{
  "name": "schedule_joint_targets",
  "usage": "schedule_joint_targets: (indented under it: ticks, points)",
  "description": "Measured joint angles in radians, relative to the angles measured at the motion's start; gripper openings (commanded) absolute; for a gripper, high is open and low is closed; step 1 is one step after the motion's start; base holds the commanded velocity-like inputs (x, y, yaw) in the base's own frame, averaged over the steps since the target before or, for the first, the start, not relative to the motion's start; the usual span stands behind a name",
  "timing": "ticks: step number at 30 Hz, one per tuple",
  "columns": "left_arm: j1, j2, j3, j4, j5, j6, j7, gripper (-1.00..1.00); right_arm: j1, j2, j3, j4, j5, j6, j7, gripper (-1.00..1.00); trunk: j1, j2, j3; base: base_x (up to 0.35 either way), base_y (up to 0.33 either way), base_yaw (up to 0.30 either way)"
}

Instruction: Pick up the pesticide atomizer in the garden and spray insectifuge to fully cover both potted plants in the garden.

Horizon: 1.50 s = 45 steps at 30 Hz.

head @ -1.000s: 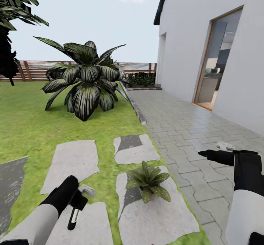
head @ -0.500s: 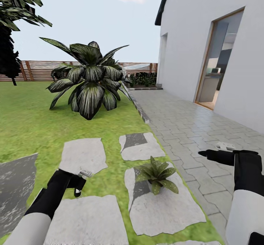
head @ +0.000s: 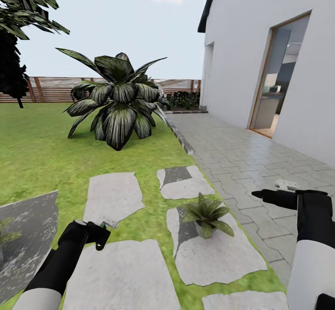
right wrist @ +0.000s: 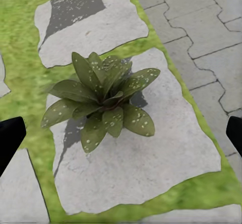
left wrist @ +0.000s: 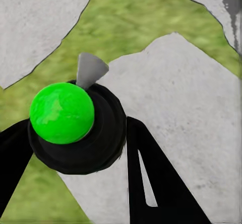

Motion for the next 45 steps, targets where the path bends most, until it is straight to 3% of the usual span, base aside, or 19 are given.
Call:
schedule_joint_targets:
  ticks: [3, 7, 15, 21, 34, 36, 37, 38, 40, 42, 43, 45]
  points:
    - [0.001, -0.011, -0.009, -0.001, 0.000, 0.000, 0.000, -1.00, 0.000, 0.000, 0.000, 0.000, 0.000, 0.000, 0.000, 1.00, 0.000, 0.000, 0.000, -0.040, 0.051, 0.000]
    - [0.003, -0.013, -0.059, -0.001, 0.000, 0.000, 0.001, -1.00, 0.000, 0.000, -0.001, 0.000, 0.000, 0.000, 0.000, 1.00, 0.000, 0.000, -0.003, -0.005, 0.007, 0.000]
    - [0.013, -0.014, -0.074, -0.001, -0.001, -0.001, 0.001, -1.00, 0.000, 0.000, 0.000, 0.000, -0.001, 0.000, 0.000, 1.00, 0.000, 0.000, -0.013, 0.000, 0.000, 0.000]
    - [0.014, -0.015, -0.119, -0.001, -0.001, -0.001, 0.001, -1.00, 0.000, 0.000, -0.001, -0.001, 0.000, 0.001, 0.000, 1.00, 0.000, 0.000, -0.014, -0.153, 0.000, 0.000]
    - [0.014, -0.014, -0.124, -0.001, -0.001, -0.002, -0.003, -1.00, 0.000, 0.000, 0.000, 0.001, 0.000, 0.001, 0.000, 1.00, 0.000, 0.000, -0.014, -0.172, 0.000, 0.000]
    - [0.014, -0.013, -0.122, -0.001, 0.001, -0.003, -0.013, -1.00, 0.000, 0.000, 0.061, -0.016, 0.001, 0.001, 0.001, 1.00, 0.000, 0.000, -0.014, -0.001, 0.000, 0.000]
    - [0.014, -0.013, -0.121, 0.000, 0.002, -0.004, -0.024, -1.00, 0.000, 0.000, 0.113, -0.023, -0.001, 0.002, 0.001, 1.00, 0.000, 0.000, -0.014, 0.000, 0.000, 0.000]
    - [0.014, -0.012, -0.121, 0.000, 0.004, -0.005, -0.063, -1.00, 0.000, -0.001, 0.221, -0.030, -0.009, 0.003, 0.003, 1.00, 0.000, 0.000, -0.014, 0.000, 0.000, 0.000]
    - [0.014, -0.011, -0.120, 0.000, 0.004, -0.042, -0.155, -1.00, 0.000, -0.003, 0.381, -0.036, -0.020, 0.003, 0.023, 1.00, 0.000, 0.000, -0.014, 0.000, 0.000, 0.000]
    - [0.015, -0.010, -0.115, 0.001, 0.001, -0.153, -0.248, -1.00, 0.000, -0.002, 0.449, -0.042, -0.026, 0.001, 0.082, 1.00, 0.000, 0.000, -0.014, 0.000, 0.000, 0.000]
    - [0.015, -0.009, -0.108, 0.002, -0.001, -0.198, -0.278, -1.00, 0.000, -0.002, 0.463, -0.044, -0.026, 0.000, 0.110, 1.00, 0.000, 0.000, -0.014, 0.000, 0.000, 0.000]
    - [0.018, -0.007, -0.020, 0.005, -0.004, -0.348, -0.371, -1.00, 0.000, -0.002, 0.539, -0.045, -0.030, -0.011, 0.264, 1.00, 0.000, 0.000, -0.014, 0.000, 0.000, 0.000]
